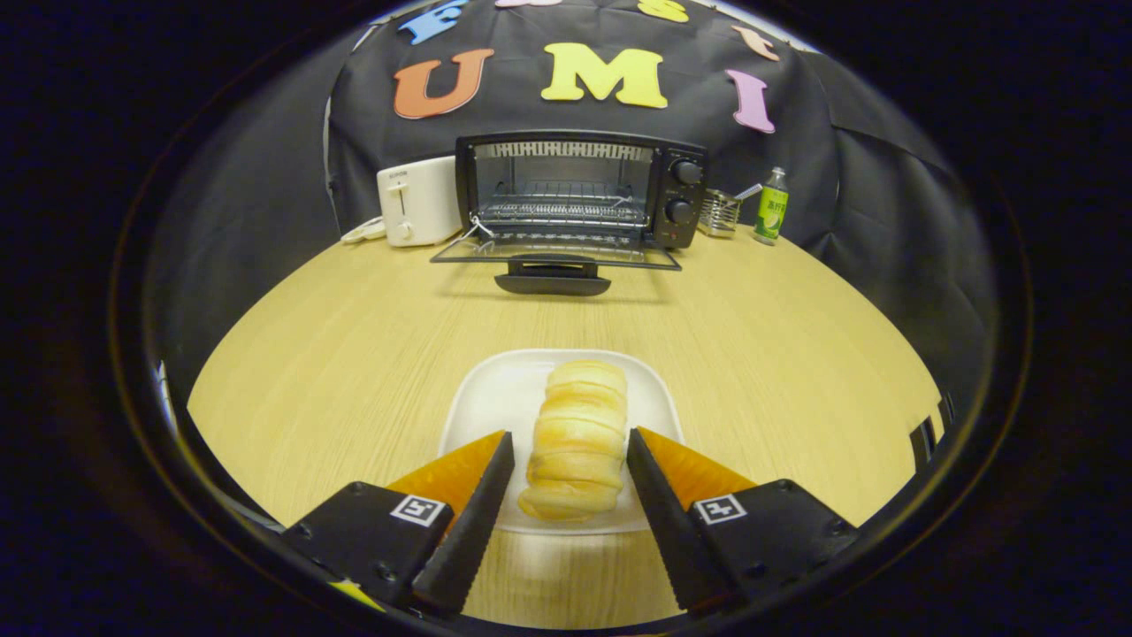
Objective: Open the toaster oven, put the food inside, and close the toaster oven door.
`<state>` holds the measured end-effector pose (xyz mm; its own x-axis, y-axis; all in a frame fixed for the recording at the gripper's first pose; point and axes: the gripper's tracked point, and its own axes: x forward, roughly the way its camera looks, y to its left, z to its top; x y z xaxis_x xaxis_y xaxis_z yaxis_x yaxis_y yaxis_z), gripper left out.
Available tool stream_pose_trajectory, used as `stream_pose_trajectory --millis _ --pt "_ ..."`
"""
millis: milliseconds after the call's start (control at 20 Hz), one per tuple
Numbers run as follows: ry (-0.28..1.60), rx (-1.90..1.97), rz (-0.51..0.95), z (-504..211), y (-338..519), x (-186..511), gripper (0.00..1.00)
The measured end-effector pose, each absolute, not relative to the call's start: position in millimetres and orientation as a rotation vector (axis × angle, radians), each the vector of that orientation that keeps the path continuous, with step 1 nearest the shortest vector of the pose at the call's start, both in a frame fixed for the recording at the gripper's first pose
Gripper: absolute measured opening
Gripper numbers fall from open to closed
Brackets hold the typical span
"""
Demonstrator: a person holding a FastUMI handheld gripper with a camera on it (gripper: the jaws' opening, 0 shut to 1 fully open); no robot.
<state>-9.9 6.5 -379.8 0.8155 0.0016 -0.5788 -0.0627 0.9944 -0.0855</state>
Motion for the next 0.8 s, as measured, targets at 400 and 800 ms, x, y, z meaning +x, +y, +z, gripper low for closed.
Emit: stream_pose_trajectory --millis 400,800 --pt "0.565 -0.060 0.000 -363.8 -3.8 -7.9 0.64" --pt "0.466 -0.006 0.049 -313.5 0.2 4.0 0.64"
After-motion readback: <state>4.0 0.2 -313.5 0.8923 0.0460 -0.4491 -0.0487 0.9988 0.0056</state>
